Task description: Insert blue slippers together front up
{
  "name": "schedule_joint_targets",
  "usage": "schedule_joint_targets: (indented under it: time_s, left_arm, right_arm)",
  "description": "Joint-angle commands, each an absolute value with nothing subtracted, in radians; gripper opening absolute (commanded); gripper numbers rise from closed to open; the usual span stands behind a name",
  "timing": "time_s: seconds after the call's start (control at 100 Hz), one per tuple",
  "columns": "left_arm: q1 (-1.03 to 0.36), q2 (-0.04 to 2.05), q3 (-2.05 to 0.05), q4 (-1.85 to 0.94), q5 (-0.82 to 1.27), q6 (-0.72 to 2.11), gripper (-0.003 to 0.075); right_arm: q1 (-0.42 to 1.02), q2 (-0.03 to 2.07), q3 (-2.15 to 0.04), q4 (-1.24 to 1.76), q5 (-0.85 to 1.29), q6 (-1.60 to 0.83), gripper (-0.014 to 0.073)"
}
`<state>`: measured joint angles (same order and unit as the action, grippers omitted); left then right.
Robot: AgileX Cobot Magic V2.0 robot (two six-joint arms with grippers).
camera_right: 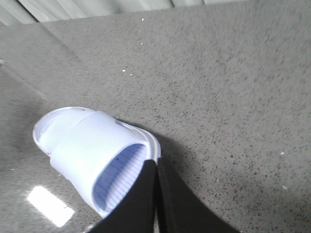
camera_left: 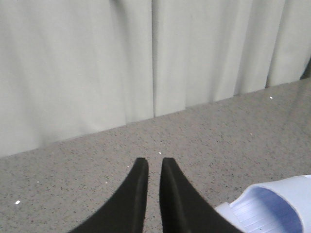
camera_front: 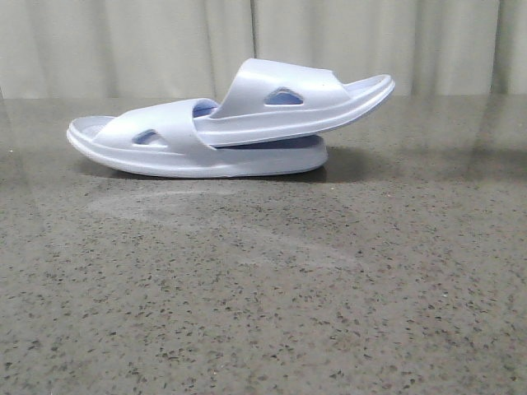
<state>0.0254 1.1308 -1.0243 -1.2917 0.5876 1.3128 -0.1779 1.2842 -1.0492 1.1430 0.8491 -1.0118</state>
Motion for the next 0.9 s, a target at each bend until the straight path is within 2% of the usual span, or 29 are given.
schedule_joint_targets:
  time_s: [0.0,0.23,0.38,0.54,0.61,0.89]
  left_arm:
    - [-0.018,1.044,-0.994,-1.331,0.48,1.332,0.0015]
    - [-0.029,0.882,-0.824,-1.438,0.479,1.485,0.0015]
    - [-0.029,0.772,-0.673,-1.627,0.458,1.637,0.0015]
    - [-0.029,0.658,-0.49,-1.848,0.456,1.822,0.0015]
    - [-0.029,0.617,-0.427,-1.861,0.466,1.843,0.0015]
    - [-0.029,0.53,-0.357,-1.861,0.467,1.843,0.0015]
  right_arm:
    - [-0.116,1.175,-1.007,1.141,0.694,-1.047,-0.0088]
    - [-0.008,0.94,-0.772,1.164,0.502,-1.197,-0.0088]
    - [-0.003,0.767,-0.583,1.247,0.461,-1.303,-0.0088]
    - [-0.003,0.57,-0.404,1.281,0.409,-1.307,-0.0088]
    - [-0.003,0.509,-0.343,1.301,0.403,-1.307,-0.0088]
    - [-0.003,0.445,-0.294,1.39,0.331,-1.307,-0.0089]
